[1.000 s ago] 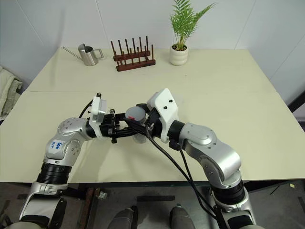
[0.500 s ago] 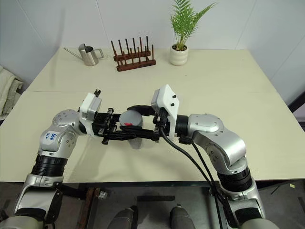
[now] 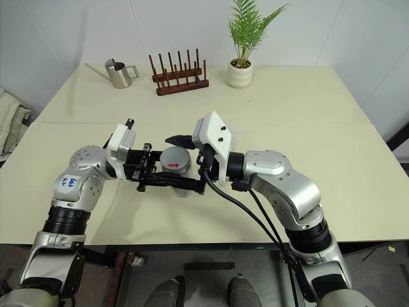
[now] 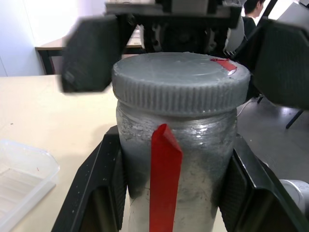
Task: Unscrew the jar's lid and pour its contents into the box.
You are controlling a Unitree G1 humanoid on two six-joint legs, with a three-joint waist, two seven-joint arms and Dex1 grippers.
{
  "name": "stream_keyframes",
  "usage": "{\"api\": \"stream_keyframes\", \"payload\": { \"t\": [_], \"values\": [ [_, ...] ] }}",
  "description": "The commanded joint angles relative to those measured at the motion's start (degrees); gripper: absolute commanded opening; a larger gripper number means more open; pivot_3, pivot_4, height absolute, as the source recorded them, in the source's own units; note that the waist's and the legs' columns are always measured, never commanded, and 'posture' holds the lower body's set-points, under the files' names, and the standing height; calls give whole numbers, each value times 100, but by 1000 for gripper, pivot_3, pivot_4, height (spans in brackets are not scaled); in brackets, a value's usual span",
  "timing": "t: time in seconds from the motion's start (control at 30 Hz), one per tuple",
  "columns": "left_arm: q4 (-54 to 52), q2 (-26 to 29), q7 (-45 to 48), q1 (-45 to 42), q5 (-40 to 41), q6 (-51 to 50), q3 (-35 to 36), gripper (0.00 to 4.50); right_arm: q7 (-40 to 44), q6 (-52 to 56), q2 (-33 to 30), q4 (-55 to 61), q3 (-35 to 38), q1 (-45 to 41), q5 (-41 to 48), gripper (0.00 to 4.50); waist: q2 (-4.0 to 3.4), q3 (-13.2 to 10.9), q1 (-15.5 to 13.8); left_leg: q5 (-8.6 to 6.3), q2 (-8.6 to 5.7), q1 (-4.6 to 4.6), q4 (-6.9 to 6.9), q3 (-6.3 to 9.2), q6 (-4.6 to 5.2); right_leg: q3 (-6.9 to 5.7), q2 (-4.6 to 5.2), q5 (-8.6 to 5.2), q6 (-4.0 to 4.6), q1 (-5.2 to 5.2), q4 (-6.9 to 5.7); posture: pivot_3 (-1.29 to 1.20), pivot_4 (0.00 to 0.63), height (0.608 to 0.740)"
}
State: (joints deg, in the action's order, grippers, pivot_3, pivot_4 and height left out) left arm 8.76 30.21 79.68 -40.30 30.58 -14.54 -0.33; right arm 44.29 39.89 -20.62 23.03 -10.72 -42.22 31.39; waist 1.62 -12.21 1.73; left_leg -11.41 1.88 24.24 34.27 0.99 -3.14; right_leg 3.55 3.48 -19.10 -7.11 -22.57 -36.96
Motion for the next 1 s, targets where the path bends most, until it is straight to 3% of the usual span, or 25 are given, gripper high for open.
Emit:
{"api": "stream_keyframes", "payload": {
  "t": [0.03, 0.57, 1.0],
  "values": [
    [-127, 28, 53, -146, -1, 169, 54, 2002, -102, -143, 57, -8, 164, -165, -9, 4218, 0, 0, 4, 0, 0, 0, 0, -1, 0, 0, 0, 0, 0, 0, 1, 0, 150, 740],
    [-189, -103, 9, -23, -63, 390, -6, 2002, -152, -269, 322, -460, 5, -414, -162, 4218, 0, 0, 2, 0, 0, 0, 0, -1, 0, 0, 0, 0, 0, 0, -2, 0, 150, 740],
    [-365, 160, 89, 134, 191, -7, 279, 2002, 0, -250, -681, -578, 532, -177, -242, 4218, 0, 0, 4, 0, 0, 0, 0, -1, 0, 0, 0, 0, 0, -1, -1, 0, 150, 740]
  ]
}}
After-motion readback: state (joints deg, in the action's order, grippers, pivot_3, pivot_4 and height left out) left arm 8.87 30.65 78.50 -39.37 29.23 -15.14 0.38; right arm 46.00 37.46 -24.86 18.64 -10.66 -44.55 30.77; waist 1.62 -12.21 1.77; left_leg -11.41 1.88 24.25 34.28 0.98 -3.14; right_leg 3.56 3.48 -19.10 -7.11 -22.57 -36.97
